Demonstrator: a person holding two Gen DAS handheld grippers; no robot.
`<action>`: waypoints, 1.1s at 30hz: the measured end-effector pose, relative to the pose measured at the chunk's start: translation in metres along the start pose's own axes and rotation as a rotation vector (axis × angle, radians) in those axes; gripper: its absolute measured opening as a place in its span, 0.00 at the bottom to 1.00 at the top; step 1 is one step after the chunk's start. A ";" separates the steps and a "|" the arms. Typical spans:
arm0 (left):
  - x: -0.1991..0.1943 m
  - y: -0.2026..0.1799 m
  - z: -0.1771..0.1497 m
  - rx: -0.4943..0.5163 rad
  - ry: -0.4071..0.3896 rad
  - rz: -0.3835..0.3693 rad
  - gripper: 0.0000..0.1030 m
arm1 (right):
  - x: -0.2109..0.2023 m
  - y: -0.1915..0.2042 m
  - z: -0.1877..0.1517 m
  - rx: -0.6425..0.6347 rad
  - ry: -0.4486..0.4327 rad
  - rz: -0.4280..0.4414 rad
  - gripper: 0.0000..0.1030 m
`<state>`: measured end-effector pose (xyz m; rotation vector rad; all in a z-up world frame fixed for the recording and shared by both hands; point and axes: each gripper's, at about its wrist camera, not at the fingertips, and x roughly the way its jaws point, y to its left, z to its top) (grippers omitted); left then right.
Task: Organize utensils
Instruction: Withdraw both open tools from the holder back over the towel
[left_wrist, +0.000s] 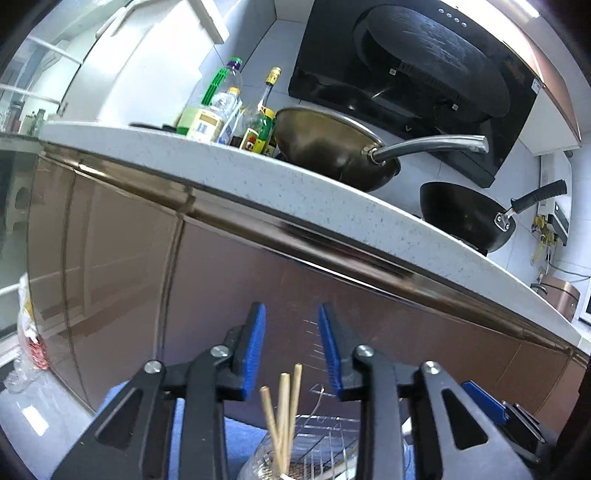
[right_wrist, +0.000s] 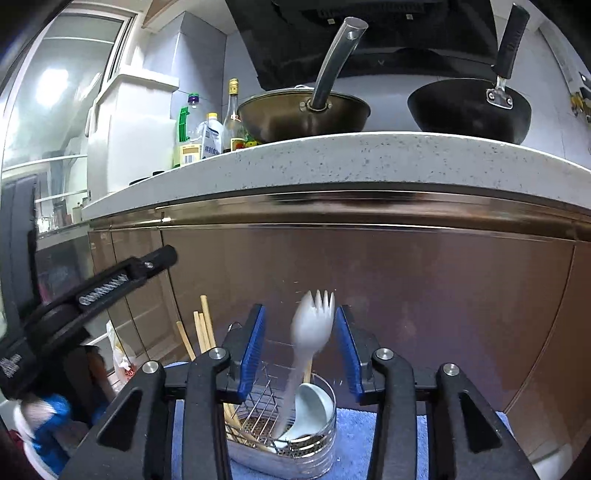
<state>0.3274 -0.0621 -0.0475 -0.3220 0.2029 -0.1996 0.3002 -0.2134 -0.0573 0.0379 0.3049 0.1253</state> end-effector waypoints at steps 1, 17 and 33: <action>-0.006 0.000 0.002 0.009 0.001 0.004 0.31 | -0.003 0.000 0.000 0.001 0.005 -0.003 0.38; -0.120 -0.008 -0.018 0.201 0.204 0.135 0.40 | -0.098 0.014 -0.031 0.028 0.049 -0.033 0.52; -0.193 -0.024 -0.023 0.326 0.226 0.179 0.48 | -0.195 0.016 -0.052 0.055 0.031 -0.047 0.70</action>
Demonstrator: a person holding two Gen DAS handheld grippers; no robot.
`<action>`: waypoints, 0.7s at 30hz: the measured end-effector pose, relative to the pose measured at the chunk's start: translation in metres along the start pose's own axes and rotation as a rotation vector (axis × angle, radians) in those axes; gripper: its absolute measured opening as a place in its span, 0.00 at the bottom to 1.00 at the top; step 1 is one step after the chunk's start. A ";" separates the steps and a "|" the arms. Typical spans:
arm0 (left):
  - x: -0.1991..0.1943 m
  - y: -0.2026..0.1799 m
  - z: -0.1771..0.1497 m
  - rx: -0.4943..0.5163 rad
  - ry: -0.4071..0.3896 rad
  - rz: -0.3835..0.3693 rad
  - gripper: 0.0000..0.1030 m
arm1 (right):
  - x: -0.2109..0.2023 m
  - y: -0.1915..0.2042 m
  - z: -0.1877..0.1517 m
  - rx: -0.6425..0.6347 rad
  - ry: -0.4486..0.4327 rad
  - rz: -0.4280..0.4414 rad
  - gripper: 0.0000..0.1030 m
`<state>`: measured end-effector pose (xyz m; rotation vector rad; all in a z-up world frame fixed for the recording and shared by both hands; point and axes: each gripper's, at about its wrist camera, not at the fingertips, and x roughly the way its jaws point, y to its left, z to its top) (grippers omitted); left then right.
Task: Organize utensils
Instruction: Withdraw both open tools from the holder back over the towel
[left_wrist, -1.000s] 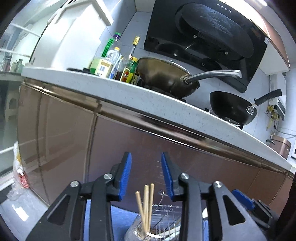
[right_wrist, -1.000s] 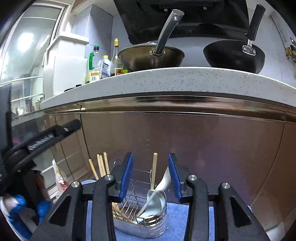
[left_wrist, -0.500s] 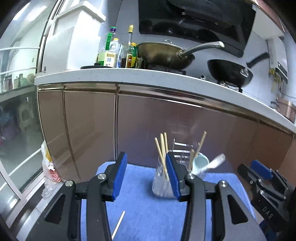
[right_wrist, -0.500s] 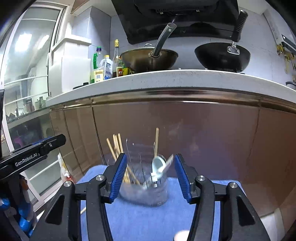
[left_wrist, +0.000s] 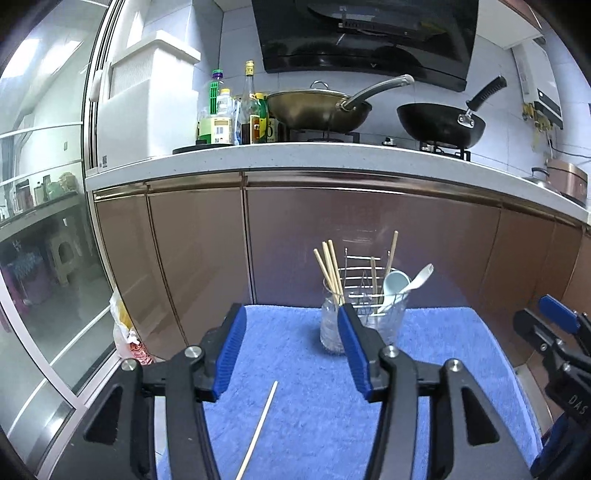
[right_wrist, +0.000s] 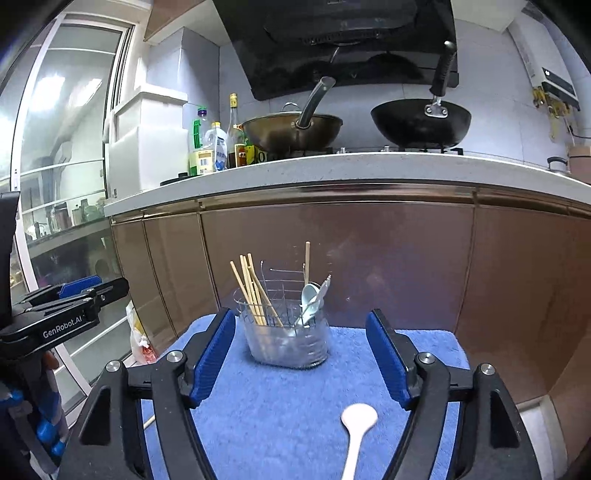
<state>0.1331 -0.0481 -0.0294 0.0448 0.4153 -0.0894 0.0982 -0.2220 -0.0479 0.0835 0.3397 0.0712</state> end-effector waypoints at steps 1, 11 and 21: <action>-0.002 0.000 -0.001 0.005 0.001 0.002 0.48 | -0.003 -0.001 -0.001 0.002 0.001 -0.001 0.70; -0.019 -0.002 -0.006 0.044 -0.004 0.031 0.48 | -0.025 -0.019 -0.016 0.054 0.020 -0.023 0.70; -0.036 0.000 -0.010 0.057 -0.015 0.044 0.49 | -0.044 -0.023 -0.025 0.066 0.022 -0.051 0.76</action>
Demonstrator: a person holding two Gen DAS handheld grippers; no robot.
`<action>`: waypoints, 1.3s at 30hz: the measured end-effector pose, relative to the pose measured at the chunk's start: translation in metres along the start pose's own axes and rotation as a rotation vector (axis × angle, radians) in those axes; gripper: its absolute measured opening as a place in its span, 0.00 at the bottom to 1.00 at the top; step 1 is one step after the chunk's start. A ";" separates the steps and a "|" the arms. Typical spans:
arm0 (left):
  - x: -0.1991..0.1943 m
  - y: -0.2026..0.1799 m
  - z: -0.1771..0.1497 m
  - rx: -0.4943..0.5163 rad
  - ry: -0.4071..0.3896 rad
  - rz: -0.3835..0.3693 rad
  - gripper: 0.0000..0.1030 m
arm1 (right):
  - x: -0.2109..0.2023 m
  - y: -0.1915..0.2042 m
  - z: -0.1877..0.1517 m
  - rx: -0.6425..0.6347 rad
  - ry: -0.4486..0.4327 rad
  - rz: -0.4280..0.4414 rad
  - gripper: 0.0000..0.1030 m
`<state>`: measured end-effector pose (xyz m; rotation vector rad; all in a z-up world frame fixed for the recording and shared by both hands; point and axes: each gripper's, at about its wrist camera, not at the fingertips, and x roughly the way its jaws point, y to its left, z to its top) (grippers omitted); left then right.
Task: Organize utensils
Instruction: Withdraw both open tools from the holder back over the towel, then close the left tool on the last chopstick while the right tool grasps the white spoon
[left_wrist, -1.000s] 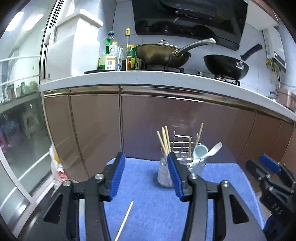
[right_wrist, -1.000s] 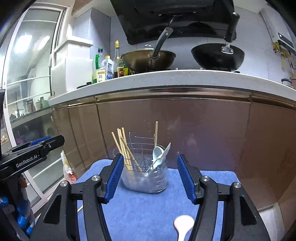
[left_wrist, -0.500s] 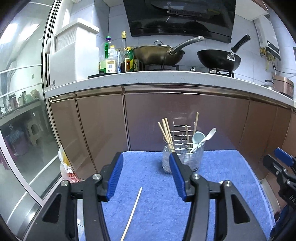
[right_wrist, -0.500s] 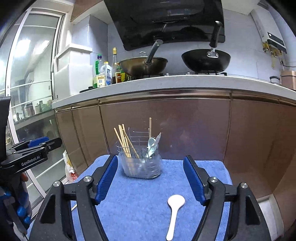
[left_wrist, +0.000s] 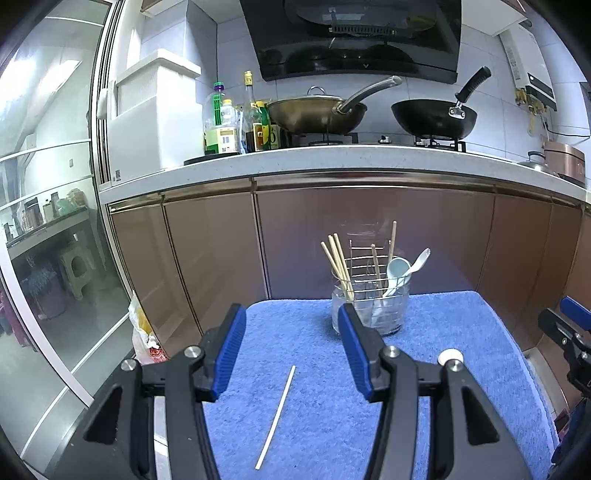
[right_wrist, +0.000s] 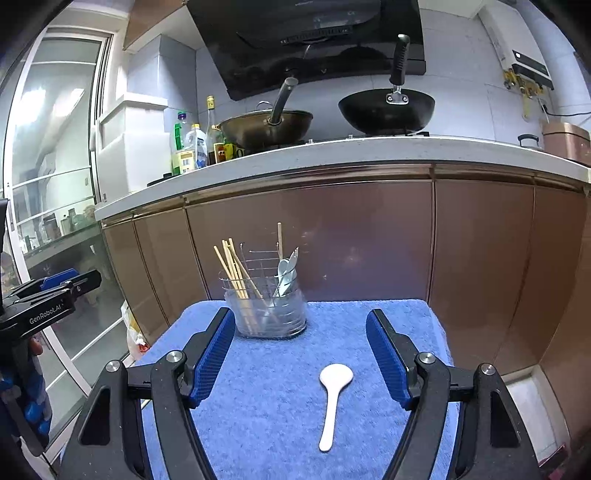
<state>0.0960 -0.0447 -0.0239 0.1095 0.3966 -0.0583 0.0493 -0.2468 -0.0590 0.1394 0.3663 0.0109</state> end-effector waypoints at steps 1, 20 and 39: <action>-0.002 0.001 0.000 0.001 -0.003 0.002 0.49 | -0.002 0.000 -0.001 -0.001 -0.001 0.000 0.78; -0.040 0.018 -0.003 -0.014 -0.051 0.010 0.49 | -0.050 0.021 0.003 -0.042 -0.069 0.048 1.00; -0.036 0.042 -0.007 -0.049 -0.056 -0.043 0.49 | -0.048 0.015 -0.005 -0.140 -0.015 0.011 1.00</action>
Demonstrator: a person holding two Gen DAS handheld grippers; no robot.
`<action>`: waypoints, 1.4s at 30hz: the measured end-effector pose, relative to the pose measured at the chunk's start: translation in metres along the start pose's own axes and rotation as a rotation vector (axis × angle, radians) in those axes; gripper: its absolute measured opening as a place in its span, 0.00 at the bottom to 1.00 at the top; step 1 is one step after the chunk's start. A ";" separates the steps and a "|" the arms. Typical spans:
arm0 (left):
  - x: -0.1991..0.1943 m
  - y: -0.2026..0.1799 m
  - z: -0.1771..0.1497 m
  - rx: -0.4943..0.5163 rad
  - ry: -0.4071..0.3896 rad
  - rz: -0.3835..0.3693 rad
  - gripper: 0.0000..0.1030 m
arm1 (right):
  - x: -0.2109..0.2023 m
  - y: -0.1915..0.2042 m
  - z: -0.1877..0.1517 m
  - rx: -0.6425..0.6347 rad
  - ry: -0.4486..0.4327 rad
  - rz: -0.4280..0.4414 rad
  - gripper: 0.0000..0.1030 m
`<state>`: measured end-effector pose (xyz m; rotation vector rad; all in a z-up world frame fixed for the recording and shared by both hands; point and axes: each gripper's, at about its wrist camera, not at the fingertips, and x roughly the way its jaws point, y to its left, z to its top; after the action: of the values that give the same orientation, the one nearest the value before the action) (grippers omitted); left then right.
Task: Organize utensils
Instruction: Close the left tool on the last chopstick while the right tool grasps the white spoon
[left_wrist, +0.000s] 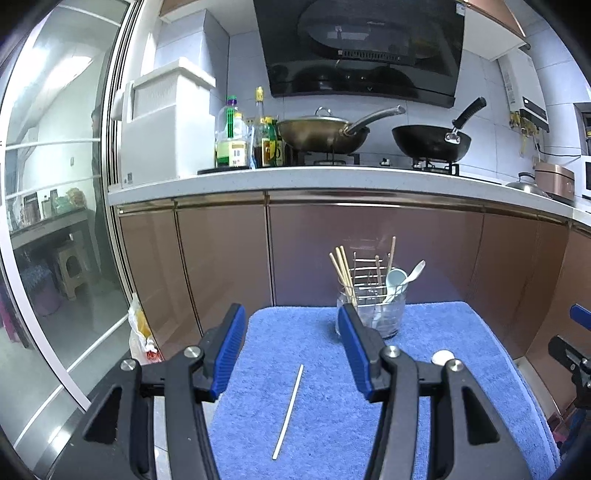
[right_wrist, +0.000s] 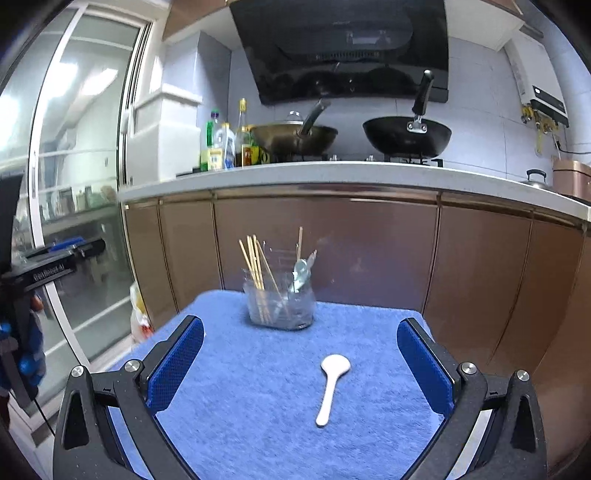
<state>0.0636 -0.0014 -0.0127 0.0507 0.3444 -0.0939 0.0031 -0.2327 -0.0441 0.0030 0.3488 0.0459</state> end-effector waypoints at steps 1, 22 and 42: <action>0.004 0.004 0.001 -0.011 0.014 -0.001 0.49 | 0.002 -0.003 0.000 -0.001 0.005 -0.005 1.00; 0.201 0.020 -0.062 -0.021 0.660 -0.152 0.48 | 0.132 -0.079 -0.023 0.188 0.414 0.097 0.70; 0.270 -0.002 -0.102 0.070 0.827 -0.153 0.36 | 0.244 -0.060 -0.068 0.109 0.757 0.161 0.37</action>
<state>0.2823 -0.0192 -0.2000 0.1331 1.1721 -0.2368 0.2115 -0.2823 -0.1923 0.1245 1.1075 0.1893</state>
